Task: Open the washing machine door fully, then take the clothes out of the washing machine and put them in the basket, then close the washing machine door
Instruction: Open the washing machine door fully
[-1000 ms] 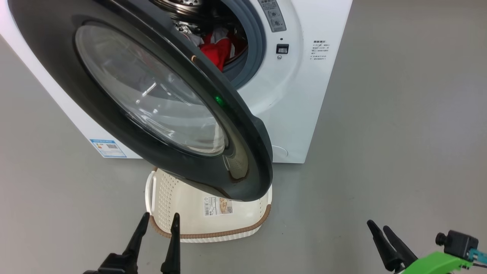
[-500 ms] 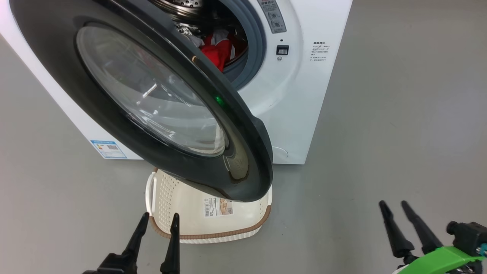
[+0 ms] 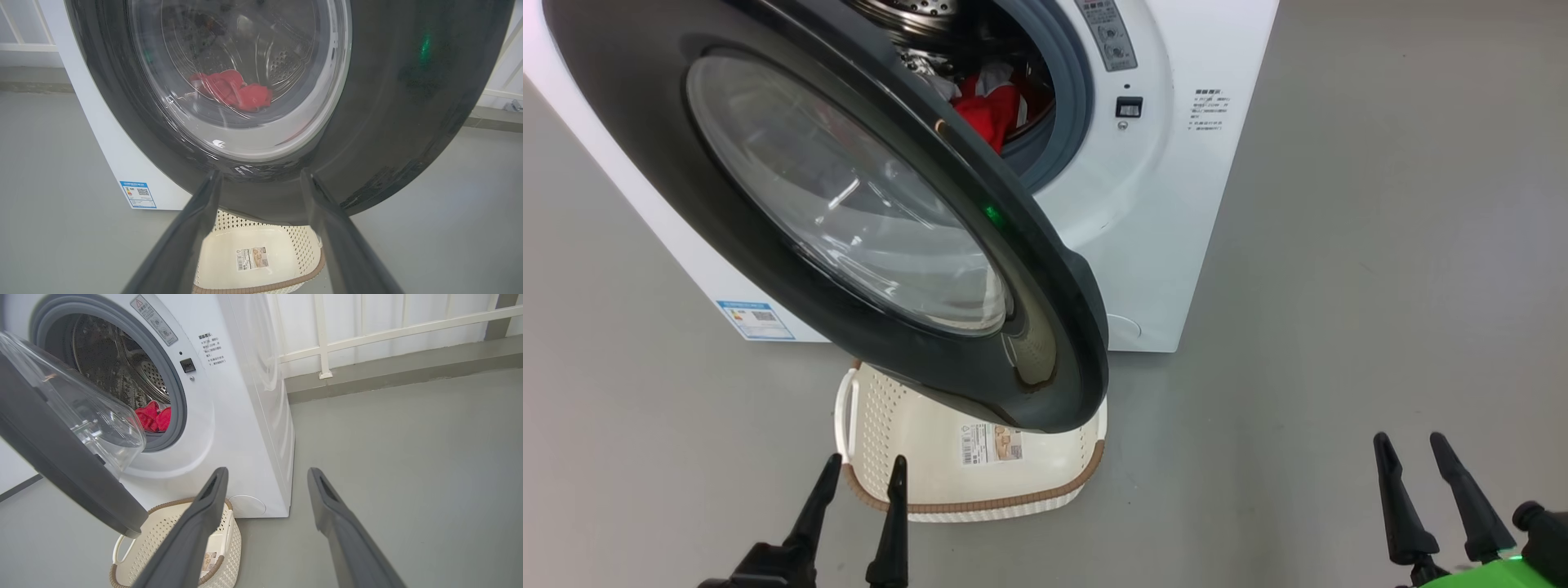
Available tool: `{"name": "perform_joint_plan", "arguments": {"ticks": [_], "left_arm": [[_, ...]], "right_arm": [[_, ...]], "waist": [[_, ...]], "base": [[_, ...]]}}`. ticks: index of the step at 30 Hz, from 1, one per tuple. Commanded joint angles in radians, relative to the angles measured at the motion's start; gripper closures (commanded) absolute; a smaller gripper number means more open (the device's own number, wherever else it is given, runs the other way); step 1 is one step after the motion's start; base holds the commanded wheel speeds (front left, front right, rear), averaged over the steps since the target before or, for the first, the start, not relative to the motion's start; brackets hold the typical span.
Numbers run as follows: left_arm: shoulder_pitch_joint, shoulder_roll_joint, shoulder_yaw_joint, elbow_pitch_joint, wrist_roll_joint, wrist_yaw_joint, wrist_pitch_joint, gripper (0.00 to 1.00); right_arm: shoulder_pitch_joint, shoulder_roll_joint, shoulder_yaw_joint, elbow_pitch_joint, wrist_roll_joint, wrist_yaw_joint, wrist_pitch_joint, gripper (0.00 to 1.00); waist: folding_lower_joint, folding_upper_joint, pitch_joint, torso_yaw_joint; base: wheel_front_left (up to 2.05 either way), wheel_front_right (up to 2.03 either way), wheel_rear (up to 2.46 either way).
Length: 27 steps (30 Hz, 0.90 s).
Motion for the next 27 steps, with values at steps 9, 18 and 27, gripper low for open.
{"name": "perform_joint_plan", "arguments": {"ticks": [9,18,27], "left_arm": [[-0.008,0.007,0.032,-0.033,0.001,0.003,-0.012,0.0],[-0.01,0.007,0.028,-0.035,-0.001,0.006,-0.012,0.0],[-0.014,0.007,0.021,-0.036,-0.004,0.01,-0.012,0.0]], "right_arm": [[0.003,-0.007,0.011,-0.004,-0.011,0.0,-0.009,0.0],[0.001,-0.006,0.007,-0.01,-0.008,0.0,-0.009,0.0],[-0.037,0.004,0.036,-0.051,0.081,0.0,-0.009,1.0]], "waist": [[0.0,0.0,0.006,0.0],[0.0,0.0,0.013,0.002],[0.0,0.0,0.017,0.011]], "base": [[0.0,0.0,0.0],[0.0,0.0,0.0],[0.0,0.0,0.0]]}}
